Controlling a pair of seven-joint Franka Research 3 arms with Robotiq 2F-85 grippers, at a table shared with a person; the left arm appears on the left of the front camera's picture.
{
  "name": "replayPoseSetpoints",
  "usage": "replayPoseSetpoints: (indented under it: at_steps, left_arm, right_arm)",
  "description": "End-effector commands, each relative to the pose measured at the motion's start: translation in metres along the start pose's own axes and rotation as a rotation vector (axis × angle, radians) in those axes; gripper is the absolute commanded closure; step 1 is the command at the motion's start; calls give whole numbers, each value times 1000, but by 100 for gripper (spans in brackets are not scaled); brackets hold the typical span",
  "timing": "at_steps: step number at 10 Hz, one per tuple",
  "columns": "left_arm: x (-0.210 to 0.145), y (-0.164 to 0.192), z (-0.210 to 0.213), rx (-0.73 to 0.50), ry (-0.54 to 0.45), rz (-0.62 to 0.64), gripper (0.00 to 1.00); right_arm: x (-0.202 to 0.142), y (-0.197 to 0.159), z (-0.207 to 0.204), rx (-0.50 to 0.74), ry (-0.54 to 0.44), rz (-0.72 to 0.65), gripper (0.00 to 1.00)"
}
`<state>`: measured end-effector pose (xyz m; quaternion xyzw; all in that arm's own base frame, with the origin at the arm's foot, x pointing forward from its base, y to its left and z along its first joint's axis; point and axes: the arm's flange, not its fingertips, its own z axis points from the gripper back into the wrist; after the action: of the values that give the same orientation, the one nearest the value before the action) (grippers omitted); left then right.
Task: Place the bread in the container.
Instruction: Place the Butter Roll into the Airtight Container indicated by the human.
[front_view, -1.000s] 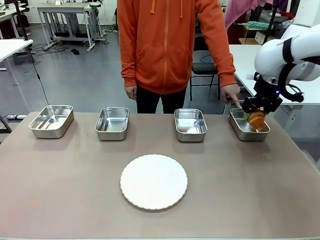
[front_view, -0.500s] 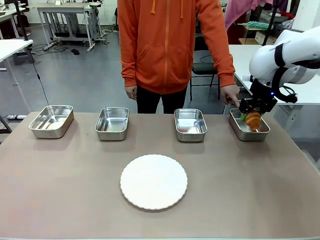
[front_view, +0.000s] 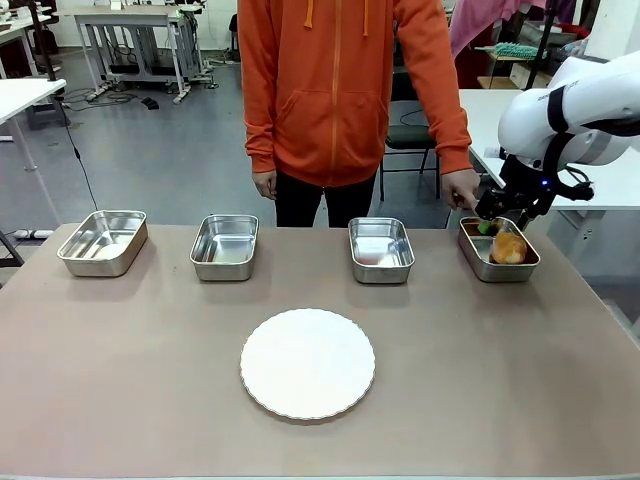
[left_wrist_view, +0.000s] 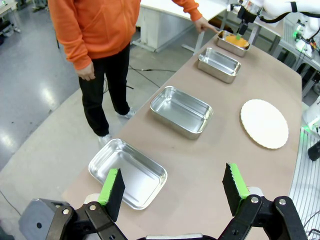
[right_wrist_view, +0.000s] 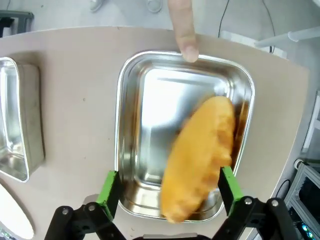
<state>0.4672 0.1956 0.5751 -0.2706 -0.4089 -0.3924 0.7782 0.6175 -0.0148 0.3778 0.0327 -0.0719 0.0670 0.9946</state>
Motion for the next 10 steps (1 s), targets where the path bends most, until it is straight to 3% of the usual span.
replayPoseSetpoints:
  at_steps: [1,10]
  left_arm:
    - [2,-2,0,-4,-5,-15,0]
    - [2,-2,0,-4,-5,-15,0]
  right_arm:
    - [-9,-6,8,-1,30,-40,0]
    - [0,0,0,0,0,0,0]
